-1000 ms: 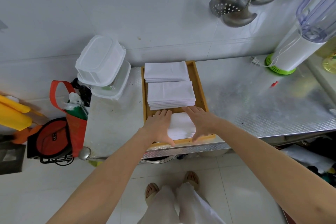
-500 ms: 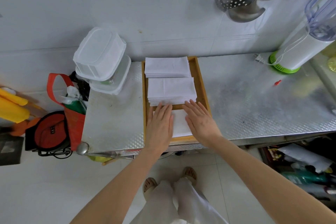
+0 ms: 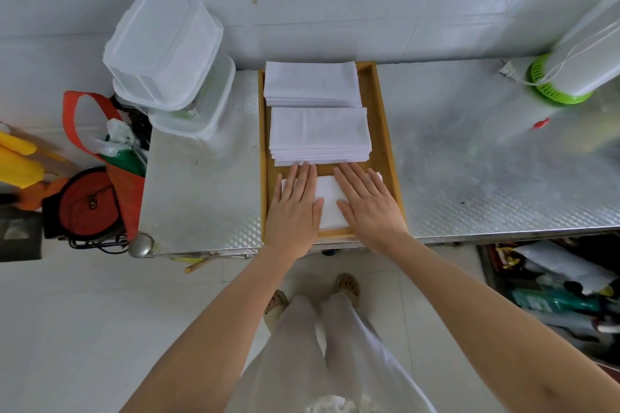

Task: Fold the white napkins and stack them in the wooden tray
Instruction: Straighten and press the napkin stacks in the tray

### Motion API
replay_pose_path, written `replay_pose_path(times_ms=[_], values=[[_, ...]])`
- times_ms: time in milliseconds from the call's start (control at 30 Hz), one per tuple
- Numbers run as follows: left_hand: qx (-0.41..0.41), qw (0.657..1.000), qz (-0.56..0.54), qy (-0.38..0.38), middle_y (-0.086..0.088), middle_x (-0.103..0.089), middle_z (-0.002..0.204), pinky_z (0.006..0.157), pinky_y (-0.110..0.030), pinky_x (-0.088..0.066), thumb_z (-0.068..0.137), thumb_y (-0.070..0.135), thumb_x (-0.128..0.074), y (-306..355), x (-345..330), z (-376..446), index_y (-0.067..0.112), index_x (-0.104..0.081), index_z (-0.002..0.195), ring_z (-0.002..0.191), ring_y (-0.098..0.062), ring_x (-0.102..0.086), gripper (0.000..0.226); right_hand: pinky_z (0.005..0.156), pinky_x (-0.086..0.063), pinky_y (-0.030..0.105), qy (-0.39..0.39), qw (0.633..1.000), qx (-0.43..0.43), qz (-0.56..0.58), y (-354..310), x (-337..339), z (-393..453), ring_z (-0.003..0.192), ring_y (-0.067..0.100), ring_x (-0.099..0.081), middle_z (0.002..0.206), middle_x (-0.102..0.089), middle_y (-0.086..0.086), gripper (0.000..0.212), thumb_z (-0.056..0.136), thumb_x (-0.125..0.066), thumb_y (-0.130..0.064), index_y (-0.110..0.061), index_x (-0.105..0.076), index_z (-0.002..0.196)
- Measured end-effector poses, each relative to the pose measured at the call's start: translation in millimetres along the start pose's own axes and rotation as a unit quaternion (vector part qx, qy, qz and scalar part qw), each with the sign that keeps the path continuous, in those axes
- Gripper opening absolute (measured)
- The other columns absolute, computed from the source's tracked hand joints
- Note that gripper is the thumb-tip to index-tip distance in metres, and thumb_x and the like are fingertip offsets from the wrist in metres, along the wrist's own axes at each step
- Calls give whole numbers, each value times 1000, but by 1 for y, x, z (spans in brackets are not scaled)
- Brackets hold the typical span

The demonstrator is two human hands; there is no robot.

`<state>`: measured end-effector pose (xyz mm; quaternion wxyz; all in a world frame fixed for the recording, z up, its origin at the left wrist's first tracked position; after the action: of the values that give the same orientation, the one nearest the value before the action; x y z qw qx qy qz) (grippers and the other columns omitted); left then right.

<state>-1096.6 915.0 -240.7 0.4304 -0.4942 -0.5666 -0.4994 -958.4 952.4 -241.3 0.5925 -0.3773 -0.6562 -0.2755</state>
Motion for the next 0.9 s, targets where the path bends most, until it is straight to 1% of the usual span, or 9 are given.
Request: replay_pose_path(times_ms=[367, 433, 500, 567, 633, 700, 800, 833, 900], values=[[-18, 999, 5, -46, -4, 3, 161, 121, -42, 1, 94, 51, 6, -3, -8, 0, 14, 9, 151, 147, -19, 10, 68, 116, 17, 29, -10, 1000, 16, 14, 8, -9, -7, 144, 10, 13, 160, 3, 0, 58, 102, -9, -43, -14, 1, 152], [-16, 1000, -6, -17, -6, -8, 160, 121, -44, -7, 97, 52, 0, -4, 6, -4, 11, -5, 152, 148, -22, -1, 69, 119, 8, 30, 10, 997, 16, 76, 11, 0, -12, 146, 11, 5, 159, -4, 0, 59, 102, -9, -43, -13, -8, 152], [-35, 995, -61, 75, -10, -33, 151, 117, -46, -22, 101, 45, -16, -5, 34, -12, 7, -34, 146, 142, -26, -26, 61, 119, -16, 34, 71, 983, 16, 169, 14, 23, -16, 144, 17, -23, 153, -32, 3, 56, 102, -19, -39, -9, -36, 146], [-42, 975, -137, 168, -9, -43, 138, 112, -39, -32, 102, 37, -27, -11, 60, -15, 8, -48, 134, 129, -23, -39, 49, 99, -45, 37, 175, 958, 18, 228, 21, 56, -13, 117, 22, -54, 123, -60, 5, 42, 101, -30, -31, -8, -57, 124], [22, 952, -237, 192, -6, -42, 134, 106, -27, -33, 102, 35, -30, -22, 78, -4, 10, -48, 131, 124, -17, -39, 42, 75, -48, 30, 200, 929, -54, 306, 31, 80, 5, 93, 19, -57, 106, -60, 3, 33, 102, -34, -27, -10, -59, 114], [130, 907, -366, 162, -4, -45, 127, 102, -24, -34, 102, 33, -32, -32, 85, 18, 13, -49, 124, 117, -14, -42, 35, 71, -44, 30, 134, 896, -190, 378, 47, 84, 33, 88, 19, -56, 105, -55, 4, 28, 101, -35, -27, -10, -52, 115], [266, 814, -508, 89, -2, -52, 94, 85, -29, -40, 103, 28, -29, -45, 85, 49, 14, -55, 98, 92, -18, -48, 30, 77, -51, 38, 5, 846, -334, 415, 61, 80, 65, 92, 27, -60, 106, -55, 8, 34, 98, -42, -28, -5, -46, 122], [286, 803, -519, 61, -1, -52, 92, 81, -28, -38, 103, 29, -29, -48, 84, 58, 11, -55, 100, 90, -17, -48, 32, 77, -51, 39, -39, 830, -360, 424, 61, 79, 71, 89, 26, -59, 102, -56, 9, 37, 97, -43, -28, -3, -47, 123], [280, 822, -495, 15, -7, -55, 107, 86, -29, -40, 103, 30, -33, -54, 84, 73, 7, -52, 114, 100, -20, -51, 32, 84, -49, 37, -101, 810, -383, 432, 58, 78, 77, 96, 27, -57, 106, -55, 12, 41, 98, -44, -27, 1, -46, 128]])
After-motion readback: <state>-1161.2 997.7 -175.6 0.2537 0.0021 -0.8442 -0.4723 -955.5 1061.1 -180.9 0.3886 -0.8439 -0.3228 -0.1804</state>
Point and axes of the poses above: each hand's wrist, its own z-axis towards the middle knuckle, its own x-axis out of the back of the hand, y = z × x, the point moved 5 cm from there along z, towards the middle knuckle
